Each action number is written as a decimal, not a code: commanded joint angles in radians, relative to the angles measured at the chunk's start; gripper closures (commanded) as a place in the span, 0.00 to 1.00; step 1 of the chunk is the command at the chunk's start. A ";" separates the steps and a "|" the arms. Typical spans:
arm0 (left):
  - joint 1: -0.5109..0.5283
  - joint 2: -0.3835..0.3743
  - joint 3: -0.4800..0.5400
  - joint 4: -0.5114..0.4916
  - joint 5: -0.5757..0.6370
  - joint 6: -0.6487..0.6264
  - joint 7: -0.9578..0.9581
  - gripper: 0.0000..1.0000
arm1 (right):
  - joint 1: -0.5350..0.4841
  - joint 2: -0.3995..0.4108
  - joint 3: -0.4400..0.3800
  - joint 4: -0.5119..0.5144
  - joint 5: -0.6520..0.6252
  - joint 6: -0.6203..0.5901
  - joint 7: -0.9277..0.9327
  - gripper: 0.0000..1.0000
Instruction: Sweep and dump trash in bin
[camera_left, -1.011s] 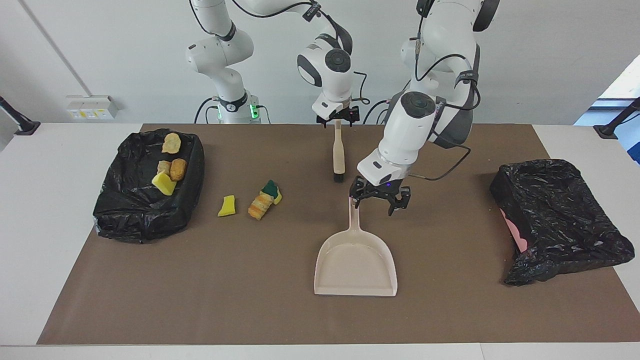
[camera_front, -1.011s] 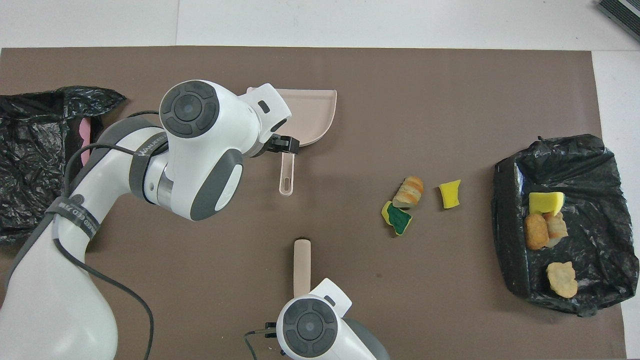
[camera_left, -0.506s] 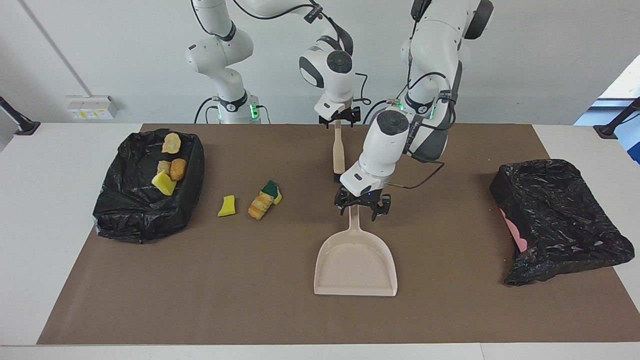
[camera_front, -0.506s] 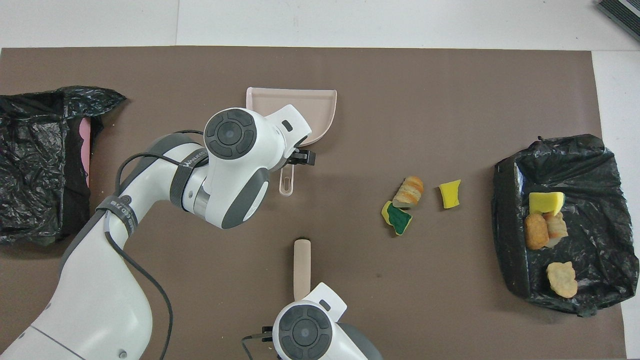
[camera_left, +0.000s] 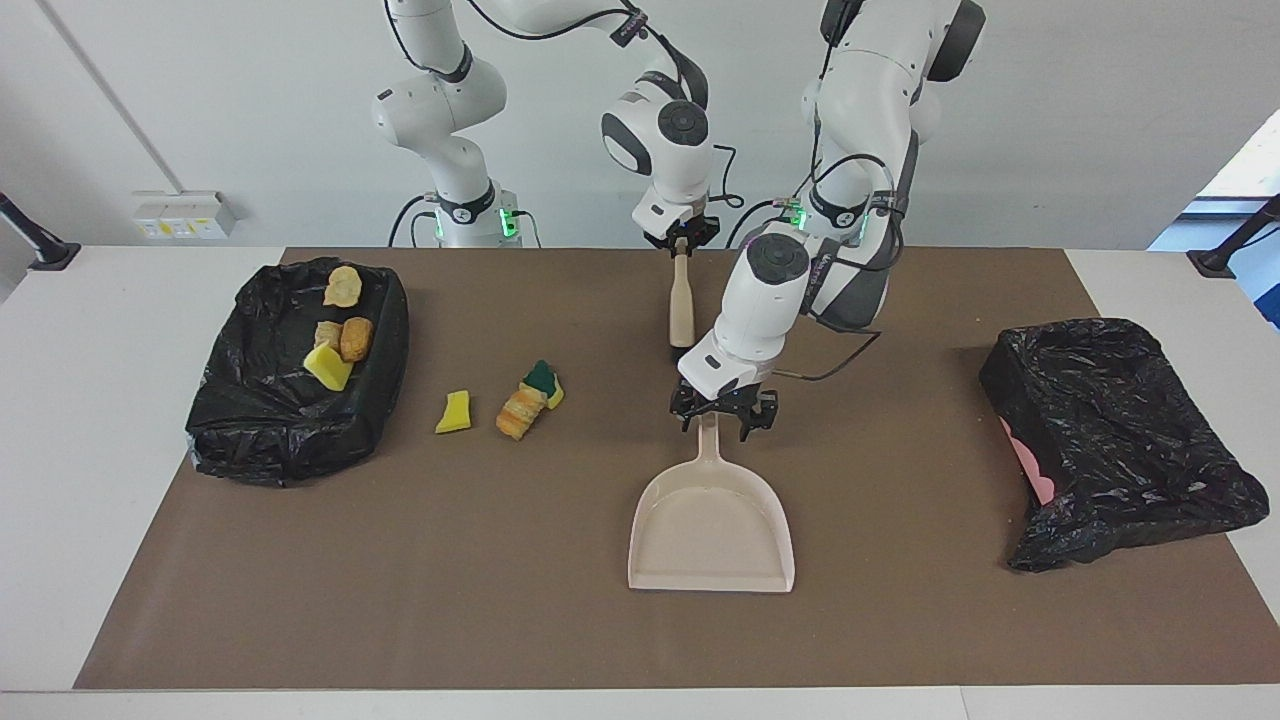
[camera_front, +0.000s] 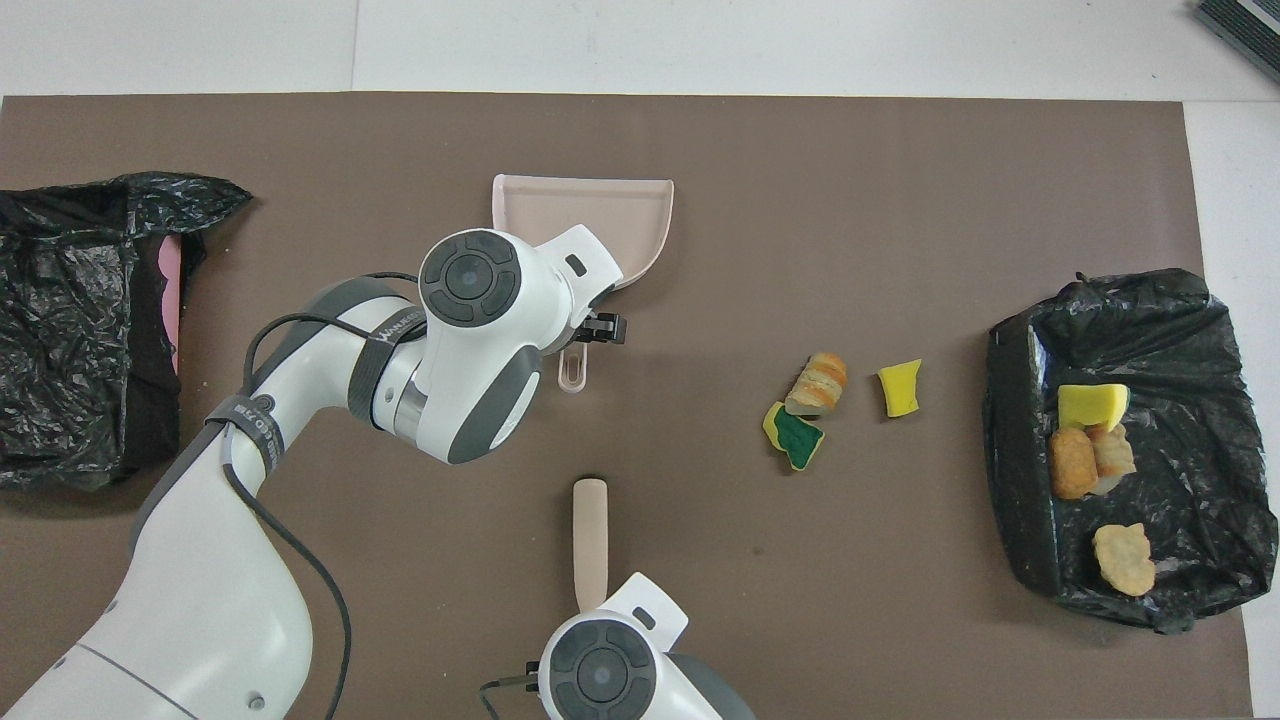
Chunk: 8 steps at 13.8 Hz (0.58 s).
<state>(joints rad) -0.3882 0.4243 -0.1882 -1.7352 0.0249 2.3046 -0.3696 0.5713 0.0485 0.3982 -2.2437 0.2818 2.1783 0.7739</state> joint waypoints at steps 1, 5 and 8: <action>-0.011 -0.013 0.003 -0.023 0.032 0.033 -0.019 0.71 | 0.001 -0.002 -0.004 -0.004 0.005 0.000 0.013 1.00; -0.009 -0.013 0.000 -0.014 0.035 0.033 -0.014 0.99 | -0.016 0.016 -0.007 0.018 -0.026 -0.028 -0.004 1.00; -0.001 -0.031 -0.002 -0.009 0.033 0.019 0.004 1.00 | -0.016 0.014 -0.007 0.024 -0.027 -0.046 -0.004 1.00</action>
<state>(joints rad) -0.3882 0.4227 -0.1954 -1.7337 0.0367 2.3216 -0.3679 0.5689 0.0509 0.3869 -2.2398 0.2749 2.1615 0.7739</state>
